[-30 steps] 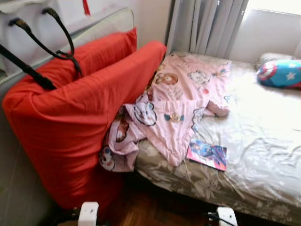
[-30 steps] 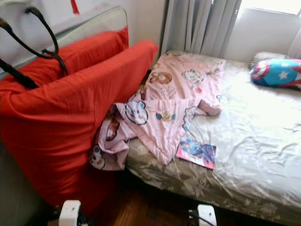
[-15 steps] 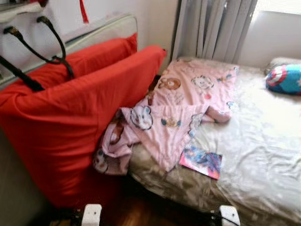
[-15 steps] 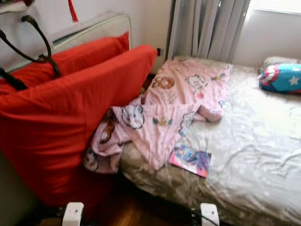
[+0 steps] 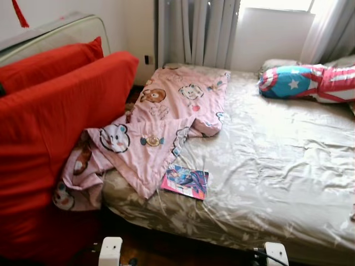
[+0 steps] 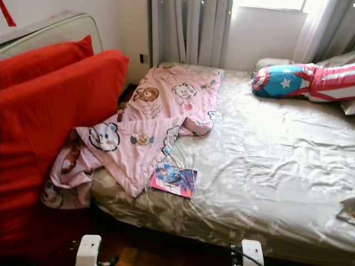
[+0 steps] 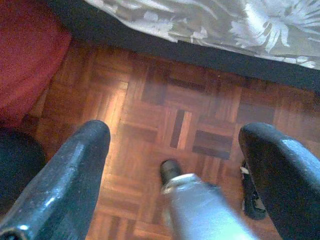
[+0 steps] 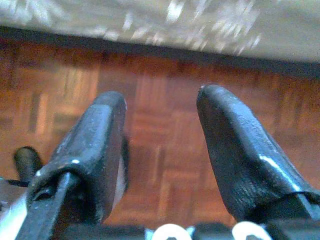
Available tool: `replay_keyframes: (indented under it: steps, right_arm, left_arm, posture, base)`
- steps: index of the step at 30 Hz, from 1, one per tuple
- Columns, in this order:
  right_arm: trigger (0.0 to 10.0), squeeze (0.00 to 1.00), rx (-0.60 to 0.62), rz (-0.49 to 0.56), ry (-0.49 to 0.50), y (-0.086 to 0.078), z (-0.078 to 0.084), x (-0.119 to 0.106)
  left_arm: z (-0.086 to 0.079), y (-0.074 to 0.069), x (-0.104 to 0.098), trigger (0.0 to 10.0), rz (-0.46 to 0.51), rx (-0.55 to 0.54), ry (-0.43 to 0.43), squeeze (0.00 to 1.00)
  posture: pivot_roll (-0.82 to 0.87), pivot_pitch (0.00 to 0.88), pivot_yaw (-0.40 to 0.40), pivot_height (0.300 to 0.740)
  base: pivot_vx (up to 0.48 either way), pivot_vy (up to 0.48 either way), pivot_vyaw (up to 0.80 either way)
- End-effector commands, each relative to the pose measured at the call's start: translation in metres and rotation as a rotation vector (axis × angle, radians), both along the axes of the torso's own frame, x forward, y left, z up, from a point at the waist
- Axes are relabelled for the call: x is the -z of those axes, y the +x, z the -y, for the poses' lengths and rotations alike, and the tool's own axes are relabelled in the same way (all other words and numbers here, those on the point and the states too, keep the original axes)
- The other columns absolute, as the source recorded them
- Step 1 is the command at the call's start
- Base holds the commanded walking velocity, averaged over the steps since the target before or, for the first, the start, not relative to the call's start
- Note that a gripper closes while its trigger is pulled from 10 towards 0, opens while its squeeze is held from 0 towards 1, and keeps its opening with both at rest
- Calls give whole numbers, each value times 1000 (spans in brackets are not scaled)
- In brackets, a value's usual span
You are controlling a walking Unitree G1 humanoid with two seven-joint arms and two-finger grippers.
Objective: Clean up the room
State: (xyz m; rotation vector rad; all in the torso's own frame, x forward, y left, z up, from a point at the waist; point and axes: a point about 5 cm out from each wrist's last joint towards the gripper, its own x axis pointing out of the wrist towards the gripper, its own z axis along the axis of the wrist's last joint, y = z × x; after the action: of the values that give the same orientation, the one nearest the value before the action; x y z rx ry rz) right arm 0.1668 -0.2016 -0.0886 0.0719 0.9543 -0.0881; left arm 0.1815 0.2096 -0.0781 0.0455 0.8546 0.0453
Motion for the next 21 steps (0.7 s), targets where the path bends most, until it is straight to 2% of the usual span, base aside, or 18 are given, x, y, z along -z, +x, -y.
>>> replay_keyframes:
  steps: [1, 7, 21]
  right_arm:
    - [10000, 0, 4, -9, 6, -3, -2, 1]
    - [10000, 0, -7, -14, 0, -3, -1, 2]
    - [10000, 0, 3, -5, 4, -3, -1, 1]
  left_arm:
    - [1, -5, 3, 10000, -25, 6, 1, 0]
    - [1, -5, 3, 10000, -27, 8, 0, 0]
    - [1, -5, 3, 10000, -27, 10, -3, 0]
  posture:
    - [-98, 0, -37, 740]
    - [-98, 0, -37, 740]
    - [-105, 0, -39, 740]
  base:
    - [0, -352, -788]
    - [0, -352, -708]
    - [0, -357, 0]
